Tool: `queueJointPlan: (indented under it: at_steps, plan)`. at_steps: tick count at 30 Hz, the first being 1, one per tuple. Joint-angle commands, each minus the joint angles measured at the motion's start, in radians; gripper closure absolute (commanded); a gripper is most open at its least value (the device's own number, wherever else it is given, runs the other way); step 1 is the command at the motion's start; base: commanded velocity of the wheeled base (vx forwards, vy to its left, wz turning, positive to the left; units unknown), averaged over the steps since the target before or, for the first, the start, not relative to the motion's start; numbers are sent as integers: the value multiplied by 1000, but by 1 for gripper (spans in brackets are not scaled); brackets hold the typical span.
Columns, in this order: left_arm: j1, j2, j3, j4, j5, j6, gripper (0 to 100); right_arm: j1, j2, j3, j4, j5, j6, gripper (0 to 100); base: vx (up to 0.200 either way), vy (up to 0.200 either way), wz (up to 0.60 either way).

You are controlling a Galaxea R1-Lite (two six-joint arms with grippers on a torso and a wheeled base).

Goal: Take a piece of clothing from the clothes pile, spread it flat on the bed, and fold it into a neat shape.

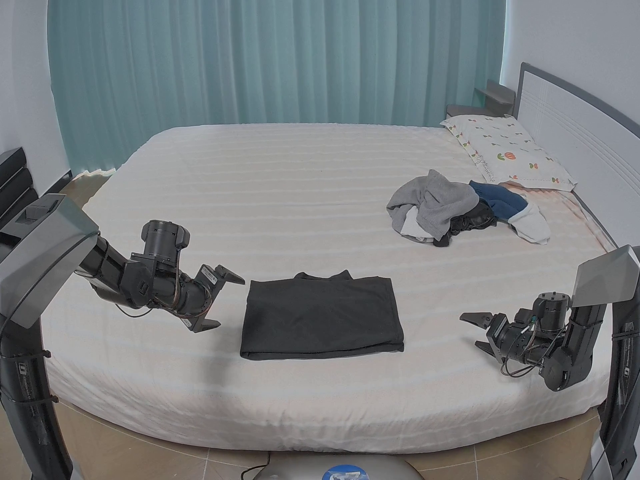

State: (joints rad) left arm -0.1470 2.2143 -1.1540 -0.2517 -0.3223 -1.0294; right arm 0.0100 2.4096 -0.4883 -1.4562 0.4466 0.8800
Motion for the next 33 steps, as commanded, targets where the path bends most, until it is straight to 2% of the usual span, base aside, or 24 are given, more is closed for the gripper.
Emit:
queueJointPlan:
  at_steps: [1, 4, 7, 13, 19, 33]
  plan:
    - [-2, 84, -41, -8, 66, 129, 0, 2, 2, -6, -12, 0, 10, 0, 0, 0, 0]
    - [-6, 122, -47, -12, 117, 219, 0, 2, 3, -4, -12, 0, 10, 0, 0, 0, 0]
    - [-13, 150, -50, -46, 117, 285, 0, 7, 3, -4, -12, -2, 10, 0, 0, 0, 0]
    - [-37, 214, -52, -204, 88, 305, 0, 7, 5, -6, -12, 0, 8, 0, 0, 0, 0]
    - [-46, 232, -27, -235, 72, 394, 0, 7, 6, -12, -12, 0, 10, 0, 0, 0, 0]
    - [-71, 245, -9, -301, 85, 396, 0, 8, 6, -12, -12, 0, 10, 0, 0, 0, 0]
